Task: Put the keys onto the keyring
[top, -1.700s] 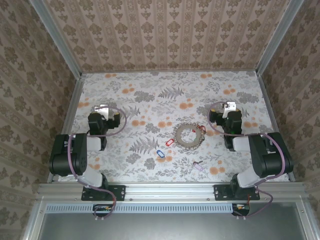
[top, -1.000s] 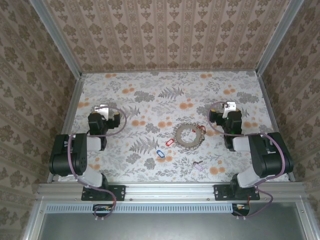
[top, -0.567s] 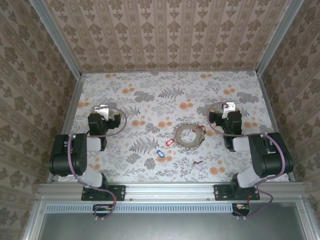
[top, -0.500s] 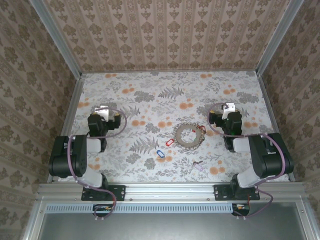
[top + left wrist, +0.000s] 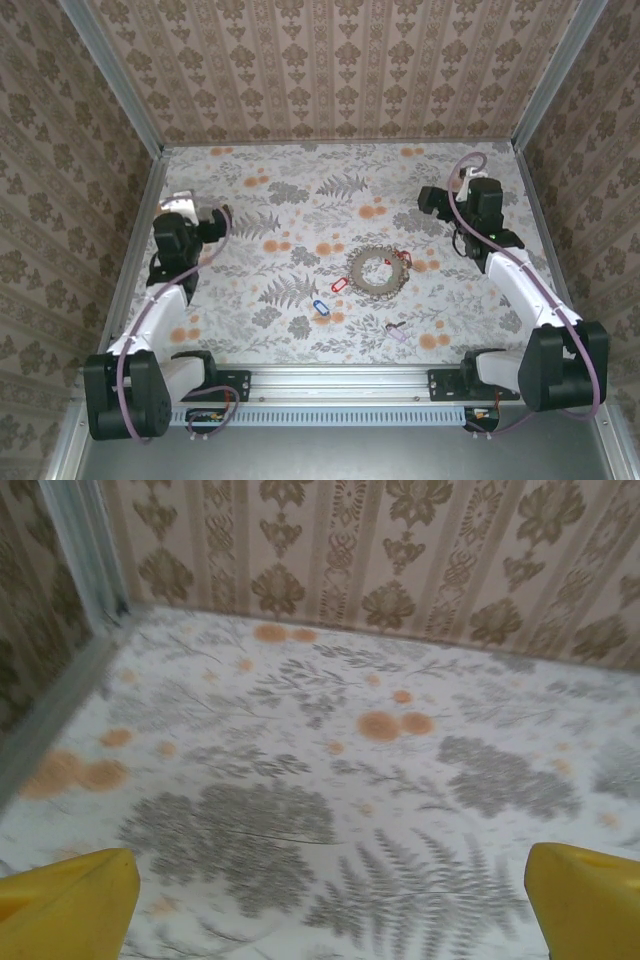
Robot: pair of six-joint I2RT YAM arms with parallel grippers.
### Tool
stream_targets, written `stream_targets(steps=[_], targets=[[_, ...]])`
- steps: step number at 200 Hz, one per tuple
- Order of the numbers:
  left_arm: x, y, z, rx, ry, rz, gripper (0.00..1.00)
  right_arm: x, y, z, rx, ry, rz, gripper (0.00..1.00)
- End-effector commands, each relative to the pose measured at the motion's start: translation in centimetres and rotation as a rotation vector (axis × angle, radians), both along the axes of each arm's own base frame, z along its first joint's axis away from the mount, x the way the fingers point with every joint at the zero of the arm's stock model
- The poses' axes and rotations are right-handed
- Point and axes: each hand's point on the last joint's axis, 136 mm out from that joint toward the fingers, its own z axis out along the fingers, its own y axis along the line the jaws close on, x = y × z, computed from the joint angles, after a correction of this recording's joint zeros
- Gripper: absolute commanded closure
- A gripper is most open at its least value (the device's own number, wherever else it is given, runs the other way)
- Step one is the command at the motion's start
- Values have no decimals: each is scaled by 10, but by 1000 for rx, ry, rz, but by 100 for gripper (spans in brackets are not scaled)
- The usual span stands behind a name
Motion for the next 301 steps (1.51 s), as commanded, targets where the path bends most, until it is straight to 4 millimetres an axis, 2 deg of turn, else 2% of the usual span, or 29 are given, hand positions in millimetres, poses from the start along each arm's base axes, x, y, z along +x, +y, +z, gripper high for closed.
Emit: stream_targets(steps=[1, 29, 56, 71, 108, 115, 124, 145, 185, 202, 257, 301], targets=[[-19, -35, -29, -273, 245, -112, 3, -45, 30, -60, 194, 313, 73, 10], [-18, -90, -27, -430, 291, -293, 12, -57, 43, -80, 302, 375, 87, 25], [-18, -141, -37, -358, 365, -400, 12, -70, 42, -101, 316, 453, 57, 30], [-17, -173, -42, -324, 402, -486, 13, -75, 49, -111, 338, 480, 84, 33], [-17, -241, -60, -303, 543, -652, 29, -79, 60, -129, 358, 553, 138, 44], [-26, -261, -66, -291, 573, -701, 31, -78, 63, -127, 364, 546, 150, 44], [-30, -275, -70, -284, 597, -733, 34, -79, 64, -137, 363, 580, 150, 45], [-44, -308, -77, -259, 639, -810, 39, -80, 64, -144, 350, 607, 152, 45], [-60, -343, -93, -230, 705, -863, 40, -87, 69, -153, 343, 631, 162, 46], [-64, -353, -101, -212, 725, -871, 40, -91, 72, -157, 340, 651, 171, 49], [-68, -371, -116, -203, 780, -896, 47, -100, 71, -172, 306, 702, 160, 50], [-71, -386, -127, -197, 819, -931, 50, -99, 78, -175, 348, 696, 180, 53]])
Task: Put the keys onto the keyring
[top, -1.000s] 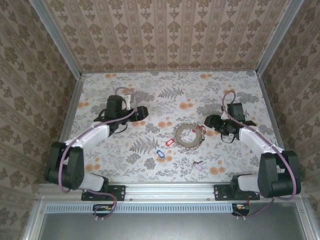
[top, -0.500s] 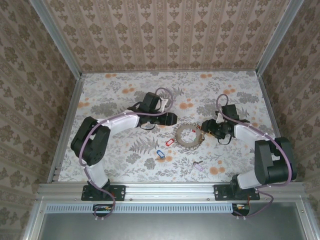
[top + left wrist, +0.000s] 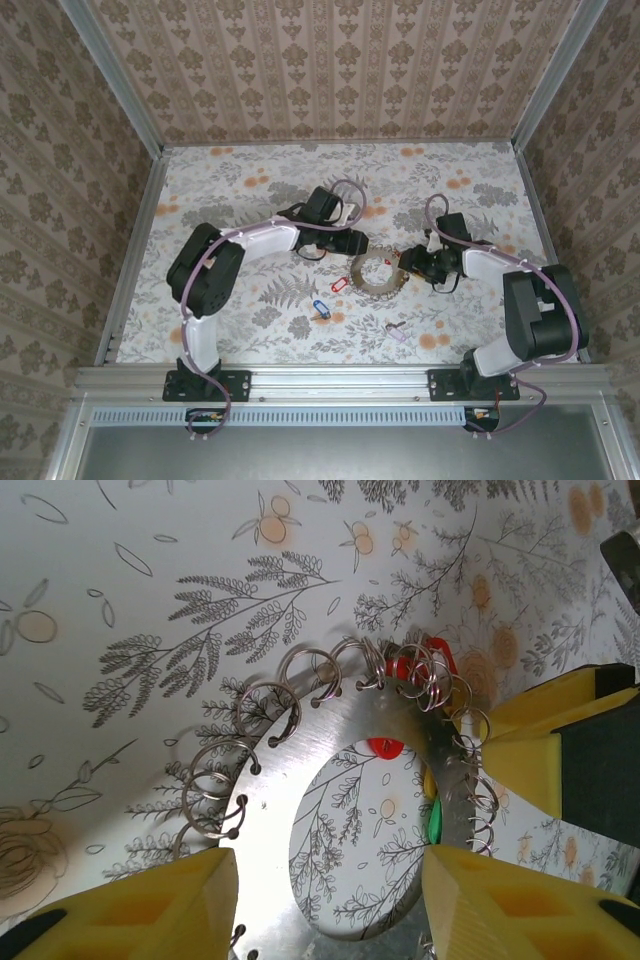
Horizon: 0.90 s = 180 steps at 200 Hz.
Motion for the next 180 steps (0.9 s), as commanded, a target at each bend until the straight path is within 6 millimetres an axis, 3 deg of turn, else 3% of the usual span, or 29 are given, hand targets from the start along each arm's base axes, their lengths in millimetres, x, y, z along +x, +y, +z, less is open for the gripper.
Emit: stream_targets(steps=[1, 45, 129, 180], targets=[[-6, -12, -2, -1, 41, -36, 50, -7, 5, -7, 24, 25, 16, 53], [-4, -17, -18, 34, 72, -50, 54, -5, 10, -10, 51, 18, 20, 56], [-5, -4, -50, 140, 114, -31, 59, 3, 22, -13, 123, 2, 57, 58], [-7, 4, -63, 172, 130, -19, 60, 6, 27, -3, 197, -41, 107, 62]])
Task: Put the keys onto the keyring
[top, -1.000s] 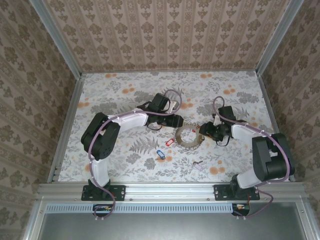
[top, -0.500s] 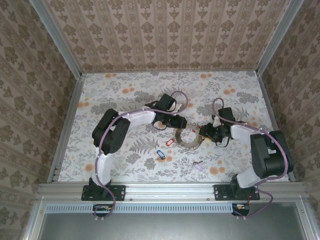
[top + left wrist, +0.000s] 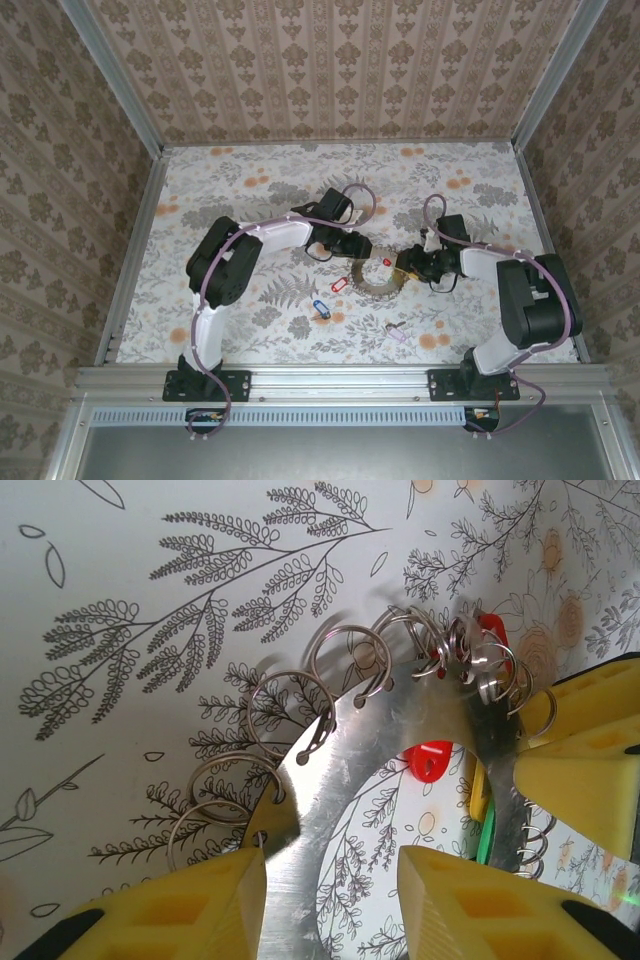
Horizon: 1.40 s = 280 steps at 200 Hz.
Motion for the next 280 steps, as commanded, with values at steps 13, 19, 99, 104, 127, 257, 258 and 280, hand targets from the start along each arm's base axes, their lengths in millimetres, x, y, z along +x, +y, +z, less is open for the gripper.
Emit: stream_targets(steps=[13, 19, 99, 104, 127, 257, 258, 280], targets=[[-5, 15, -32, 95, 41, 1, 60, -4, 12, 3, 80, -27, 83, 62], [-5, 15, -32, 95, 40, 0, 60, -4, 13, 4, 85, -36, 97, 62], [1, 18, -20, 92, 9, 10, 60, -5, 5, 10, 66, -69, 107, 82], [2, 18, -17, 88, 0, 11, 59, -5, 4, 11, 65, -71, 107, 84], [7, 16, 1, 70, -42, 16, 57, -5, 3, 19, 69, -89, 106, 87], [45, 76, 150, -233, -310, 367, 26, 26, 6, 156, 254, -380, -49, 92], [45, 76, 151, -238, -308, 369, 26, 26, 6, 157, 256, -384, -52, 92], [43, 76, 176, -360, -304, 393, 21, 31, 6, 183, 305, -431, -94, 92]])
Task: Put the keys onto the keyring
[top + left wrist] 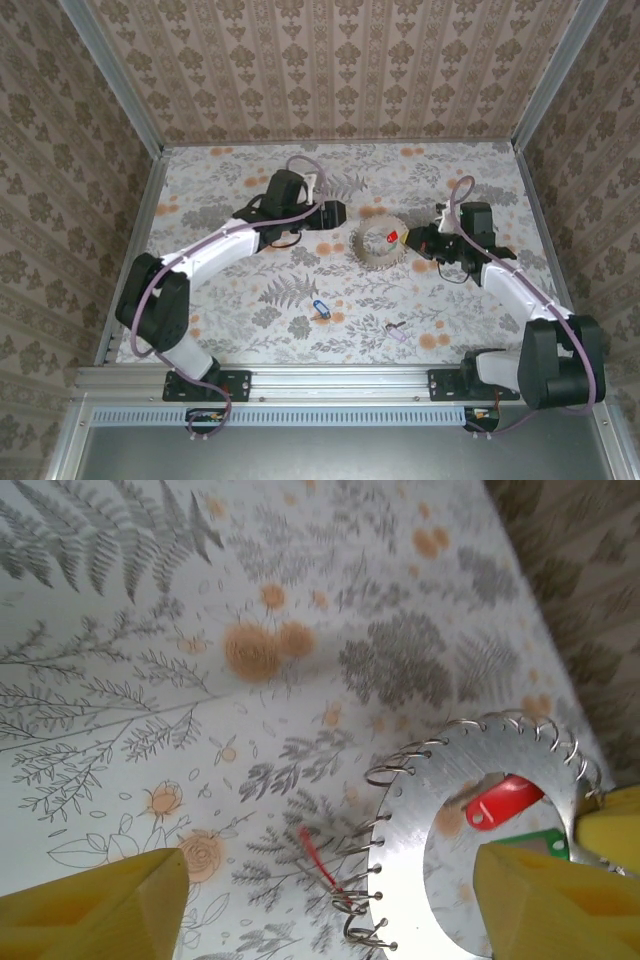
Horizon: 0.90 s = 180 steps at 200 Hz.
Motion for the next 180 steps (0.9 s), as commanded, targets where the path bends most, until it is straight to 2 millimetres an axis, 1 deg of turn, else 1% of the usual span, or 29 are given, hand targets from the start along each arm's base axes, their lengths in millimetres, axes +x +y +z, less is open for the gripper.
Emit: stream_targets(steps=[1, 27, 49, 77, 106, 132, 156, 180], targets=[[1, -6, 36, -180, -15, 22, 21, 15, 2, 56, 106, -108, -38, 92], [0, -7, 46, -267, 42, 27, 23, 19, 2, 79, 147, -140, -64, 92], [-3, -9, 51, -338, 80, 46, 23, 23, -5, 92, 178, -157, -132, 92], [-8, -12, 49, -394, 148, 68, 23, 28, -9, 104, 227, -175, -185, 91], [-14, -22, 54, -442, 164, 41, 24, 31, -9, 109, 247, -180, -201, 91], [-18, -38, 57, -478, 182, -4, 27, 33, -8, 114, 261, -186, -200, 91], [-16, -52, 61, -534, 193, -38, 30, 32, -5, 115, 273, -184, -189, 91], [-13, -61, 63, -557, 207, -54, 32, 32, -4, 118, 279, -188, -184, 90]])
